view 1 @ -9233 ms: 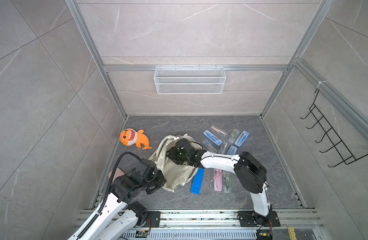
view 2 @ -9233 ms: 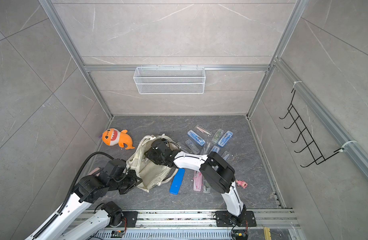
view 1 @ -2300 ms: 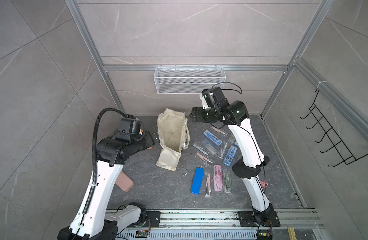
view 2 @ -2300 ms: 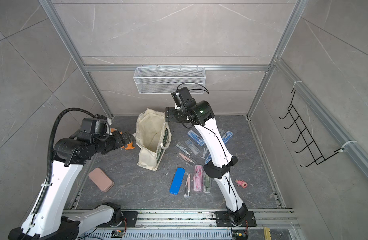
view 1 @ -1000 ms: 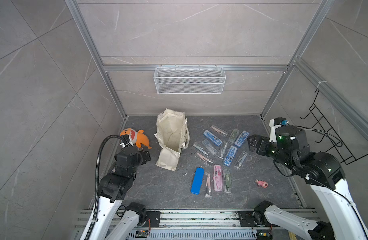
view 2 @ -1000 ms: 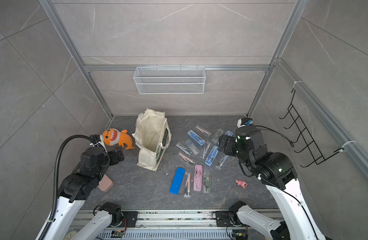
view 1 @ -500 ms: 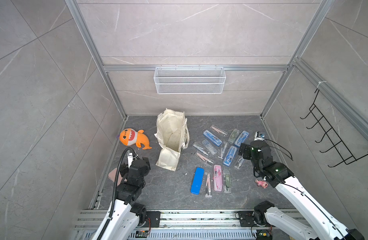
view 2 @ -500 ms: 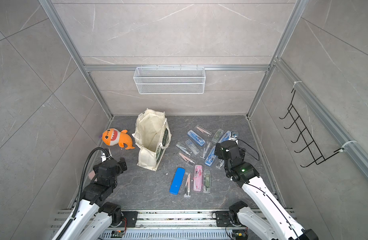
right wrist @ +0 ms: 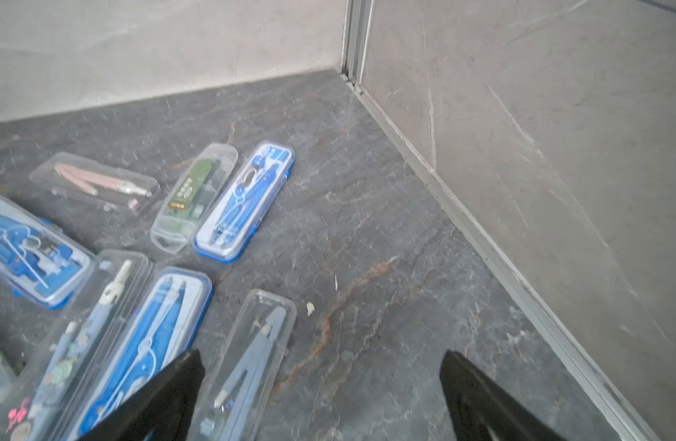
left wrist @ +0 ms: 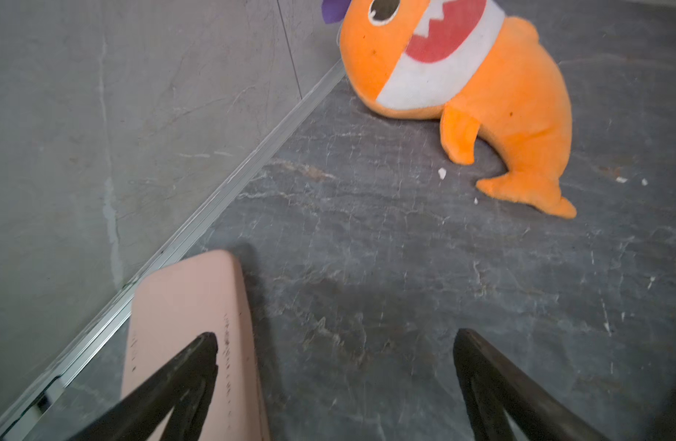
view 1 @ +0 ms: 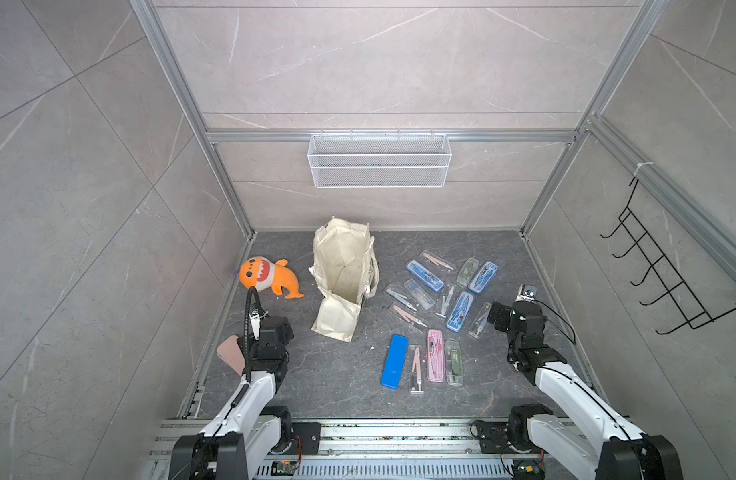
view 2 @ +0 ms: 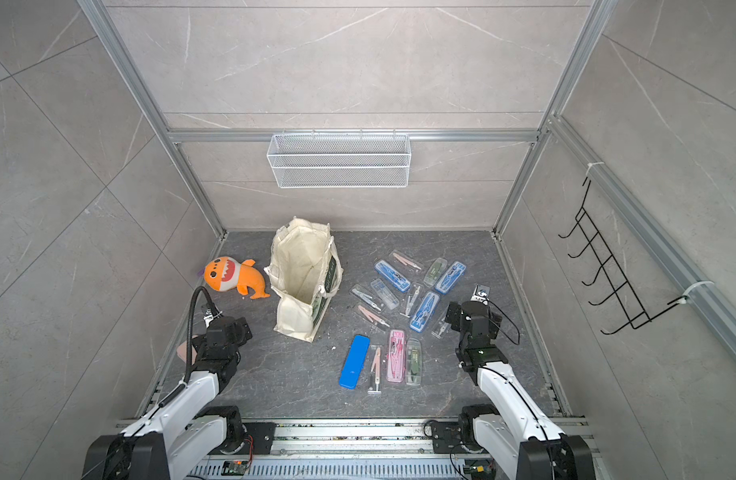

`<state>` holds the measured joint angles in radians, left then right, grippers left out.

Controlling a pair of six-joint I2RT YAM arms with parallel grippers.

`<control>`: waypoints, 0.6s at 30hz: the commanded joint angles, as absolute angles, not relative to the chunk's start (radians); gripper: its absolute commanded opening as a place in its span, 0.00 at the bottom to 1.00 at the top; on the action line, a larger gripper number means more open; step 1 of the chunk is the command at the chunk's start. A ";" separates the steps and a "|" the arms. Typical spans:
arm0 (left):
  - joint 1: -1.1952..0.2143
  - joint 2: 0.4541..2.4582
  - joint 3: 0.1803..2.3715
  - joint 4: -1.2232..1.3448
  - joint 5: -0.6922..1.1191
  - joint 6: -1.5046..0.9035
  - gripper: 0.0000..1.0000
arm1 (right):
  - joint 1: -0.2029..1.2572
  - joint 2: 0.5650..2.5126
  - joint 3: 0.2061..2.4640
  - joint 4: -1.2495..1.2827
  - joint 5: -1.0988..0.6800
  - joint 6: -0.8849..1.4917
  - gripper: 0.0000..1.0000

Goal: Take out the compass set from the canvas bag
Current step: Reset both arms

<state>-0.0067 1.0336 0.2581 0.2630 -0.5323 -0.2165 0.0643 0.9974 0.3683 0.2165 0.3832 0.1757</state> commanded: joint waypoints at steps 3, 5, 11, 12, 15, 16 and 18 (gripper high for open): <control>0.003 1.197 0.284 0.638 -0.433 -0.161 0.98 | 0.061 1.148 0.315 0.595 0.305 0.126 1.00; 0.002 1.261 0.302 0.707 -0.398 -0.124 0.98 | 0.059 1.220 0.294 0.706 0.276 0.130 1.00; 0.006 1.418 0.309 0.865 -0.285 -0.049 0.98 | 0.040 1.453 0.266 0.986 0.159 0.091 1.00; 0.006 1.464 0.290 0.941 -0.256 -0.036 0.99 | 0.040 1.501 0.278 1.024 0.111 0.066 1.00; 0.005 1.482 0.320 0.894 -0.237 -0.031 0.99 | 0.040 1.500 0.363 0.837 0.019 0.027 1.00; 0.007 1.495 0.330 0.902 -0.245 -0.030 0.99 | 0.040 1.520 0.349 0.912 0.025 0.030 1.00; 0.005 1.500 0.345 0.876 -0.255 -0.036 0.99 | 0.040 1.500 0.364 0.841 0.027 0.027 1.00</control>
